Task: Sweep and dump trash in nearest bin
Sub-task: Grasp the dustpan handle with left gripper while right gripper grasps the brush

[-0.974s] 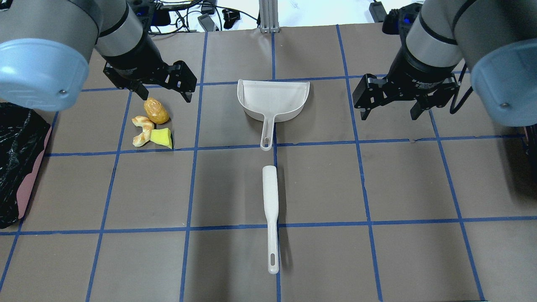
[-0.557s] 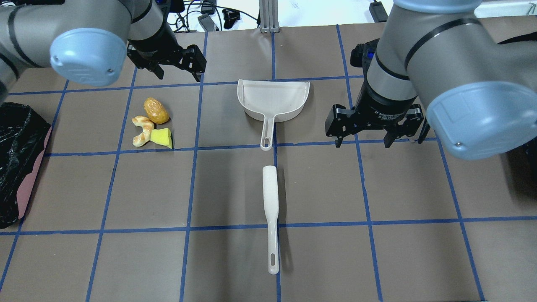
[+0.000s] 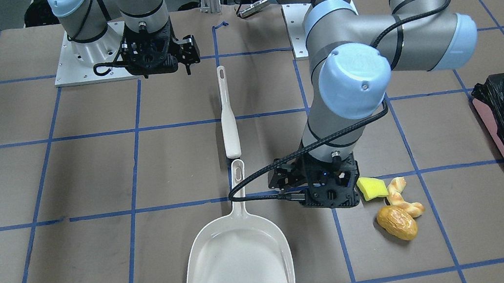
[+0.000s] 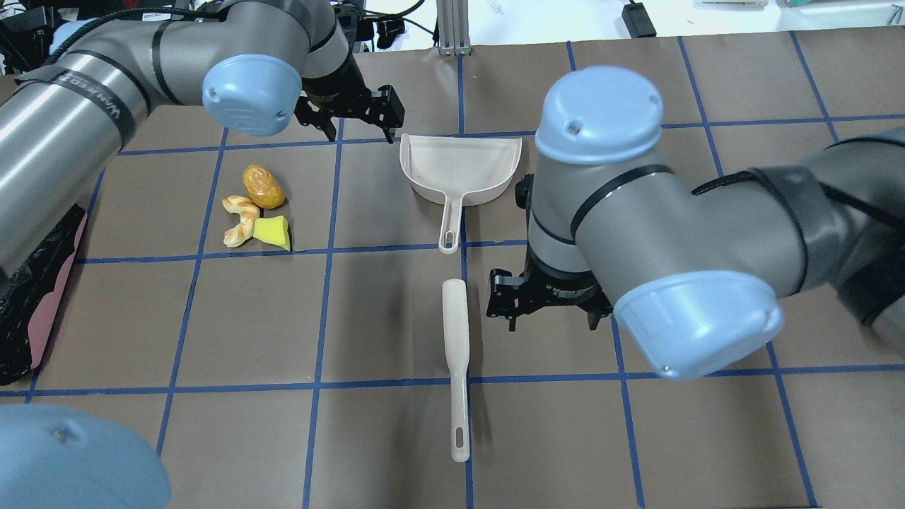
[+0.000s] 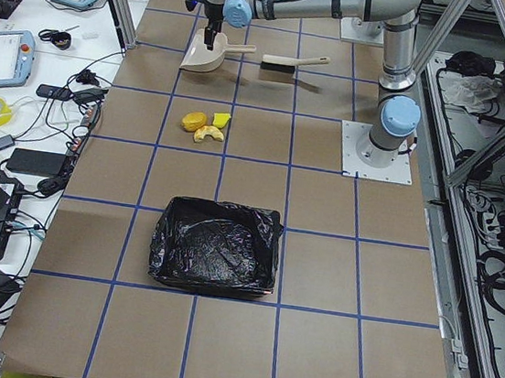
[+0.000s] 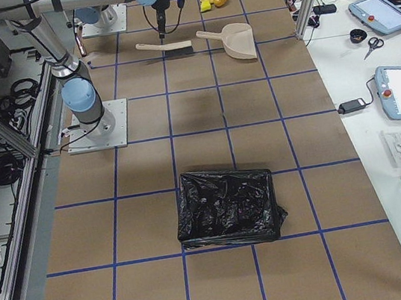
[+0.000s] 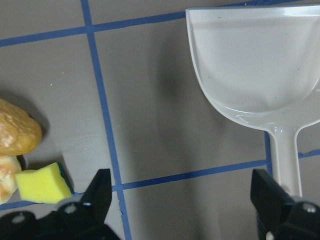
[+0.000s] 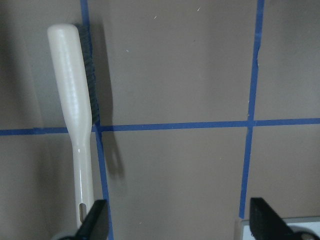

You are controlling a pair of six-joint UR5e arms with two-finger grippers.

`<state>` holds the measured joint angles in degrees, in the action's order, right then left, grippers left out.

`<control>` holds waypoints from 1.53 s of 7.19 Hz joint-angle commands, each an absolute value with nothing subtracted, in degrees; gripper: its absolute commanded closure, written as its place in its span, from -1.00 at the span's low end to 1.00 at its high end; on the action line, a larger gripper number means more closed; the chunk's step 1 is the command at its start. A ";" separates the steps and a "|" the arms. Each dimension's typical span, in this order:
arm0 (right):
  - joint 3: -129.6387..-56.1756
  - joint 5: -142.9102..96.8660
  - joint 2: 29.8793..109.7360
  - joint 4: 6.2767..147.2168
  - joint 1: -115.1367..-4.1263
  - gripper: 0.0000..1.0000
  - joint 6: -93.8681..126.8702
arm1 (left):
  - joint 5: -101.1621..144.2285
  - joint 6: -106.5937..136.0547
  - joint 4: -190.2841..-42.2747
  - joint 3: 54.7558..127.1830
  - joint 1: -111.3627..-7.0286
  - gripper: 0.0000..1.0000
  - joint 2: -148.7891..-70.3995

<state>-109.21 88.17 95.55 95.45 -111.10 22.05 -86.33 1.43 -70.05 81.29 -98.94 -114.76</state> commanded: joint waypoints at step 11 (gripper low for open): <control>-120.58 88.95 81.22 123.21 -129.90 -0.81 38.41 | -85.87 15.98 -71.28 84.55 -108.98 -0.61 -121.90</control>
